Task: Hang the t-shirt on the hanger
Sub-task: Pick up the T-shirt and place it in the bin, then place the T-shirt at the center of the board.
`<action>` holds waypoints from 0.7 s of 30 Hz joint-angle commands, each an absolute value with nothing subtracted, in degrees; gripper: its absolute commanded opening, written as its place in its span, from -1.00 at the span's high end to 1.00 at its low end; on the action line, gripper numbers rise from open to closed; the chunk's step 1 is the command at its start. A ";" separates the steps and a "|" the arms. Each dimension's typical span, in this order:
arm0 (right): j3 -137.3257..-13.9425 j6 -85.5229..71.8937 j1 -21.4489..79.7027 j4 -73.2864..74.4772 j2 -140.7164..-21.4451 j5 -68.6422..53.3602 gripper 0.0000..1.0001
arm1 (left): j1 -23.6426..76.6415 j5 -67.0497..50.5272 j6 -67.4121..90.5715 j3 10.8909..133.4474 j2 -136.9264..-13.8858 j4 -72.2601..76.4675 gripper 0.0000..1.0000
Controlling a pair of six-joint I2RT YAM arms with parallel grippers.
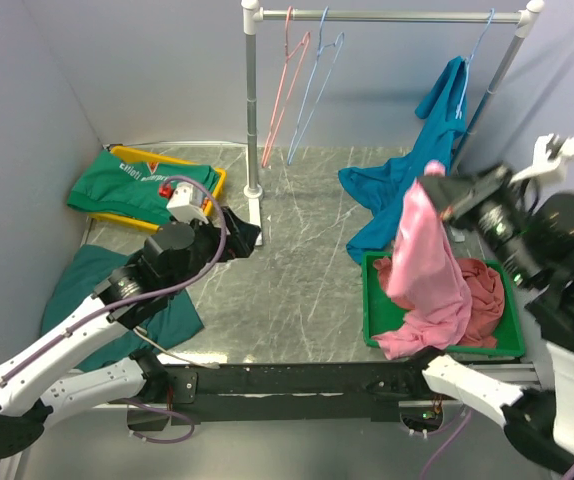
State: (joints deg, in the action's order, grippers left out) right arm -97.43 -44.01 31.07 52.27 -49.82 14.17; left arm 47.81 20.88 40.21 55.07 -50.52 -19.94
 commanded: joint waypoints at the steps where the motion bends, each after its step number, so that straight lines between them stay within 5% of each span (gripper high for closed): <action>1: -117.56 -37.26 30.85 45.88 -60.27 2.03 1.00 | 47.55 22.06 40.70 58.62 -48.96 -18.19 -0.93; 6: -132.96 -40.95 30.85 39.22 -69.17 -5.87 1.00 | 47.64 23.73 39.99 59.59 -48.43 -19.07 -0.93; 13: -125.61 -50.53 31.11 24.17 -71.10 -19.04 1.00 | 47.55 25.75 39.99 59.59 -46.85 -20.21 -0.93; 16: -115.35 -48.88 33.21 22.33 -67.62 -21.62 1.00 | 47.46 26.10 40.08 59.15 -46.32 -20.56 -0.93; 21: -71.08 -47.73 37.35 9.86 -53.28 -20.31 1.00 | 47.46 25.67 40.69 56.52 -46.23 -20.57 -0.93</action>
State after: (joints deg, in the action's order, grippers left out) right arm -95.72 -48.16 35.03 19.94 -60.75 -17.65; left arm 47.79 25.08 40.16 57.36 -46.96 -20.97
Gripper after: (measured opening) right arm 0.030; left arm 0.967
